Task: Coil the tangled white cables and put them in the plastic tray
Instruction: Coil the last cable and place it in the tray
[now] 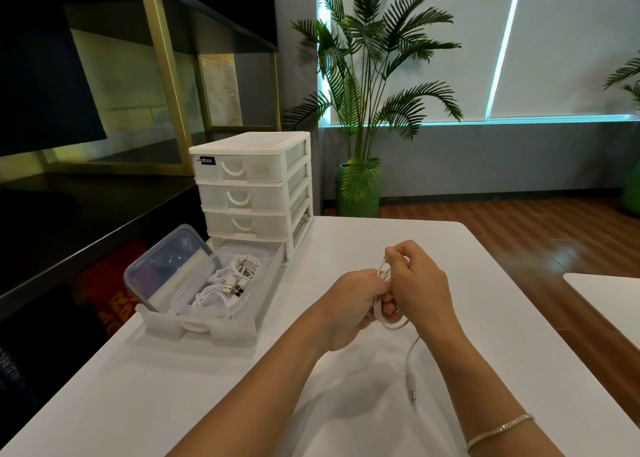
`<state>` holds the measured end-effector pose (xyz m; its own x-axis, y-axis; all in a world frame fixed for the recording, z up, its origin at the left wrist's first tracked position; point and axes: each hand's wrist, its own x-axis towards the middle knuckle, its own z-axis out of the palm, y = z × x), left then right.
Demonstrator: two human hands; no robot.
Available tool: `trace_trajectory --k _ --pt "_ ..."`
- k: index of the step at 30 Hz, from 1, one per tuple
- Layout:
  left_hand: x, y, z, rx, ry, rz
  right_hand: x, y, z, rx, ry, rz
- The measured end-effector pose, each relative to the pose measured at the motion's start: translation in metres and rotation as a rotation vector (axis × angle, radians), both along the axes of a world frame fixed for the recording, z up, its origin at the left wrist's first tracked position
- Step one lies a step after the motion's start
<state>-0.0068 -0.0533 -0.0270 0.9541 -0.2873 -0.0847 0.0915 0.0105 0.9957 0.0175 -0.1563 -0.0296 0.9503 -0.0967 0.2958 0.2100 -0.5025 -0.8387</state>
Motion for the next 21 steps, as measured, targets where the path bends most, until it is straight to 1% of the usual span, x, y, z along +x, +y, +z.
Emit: trace_trajectory --k 2,6,8,12,14,16,21 --pt "0.001 -0.001 0.000 0.007 -0.017 0.003 0.001 0.000 0.000 0.032 0.017 -0.017" --pt "0.006 -0.001 -0.006 0.267 -0.147 0.098 0.002 0.001 -0.002 0.071 0.065 -0.071" --pt "0.004 -0.003 -0.007 0.396 -0.258 0.140 0.004 0.001 -0.002 0.103 0.107 -0.085" --pt "0.001 -0.005 -0.012 0.641 -0.541 0.199 0.006 0.001 0.002 0.211 0.213 -0.070" --pt "0.001 -0.007 -0.015 0.683 -0.624 0.229 0.004 -0.002 0.003 0.319 0.275 -0.040" --pt "0.000 -0.008 -0.014 0.681 -0.642 0.281 0.003 -0.004 0.004 0.407 0.310 -0.026" --pt "-0.003 -0.009 -0.008 0.685 -0.648 0.289 0.002 -0.004 0.004 0.433 0.333 -0.028"
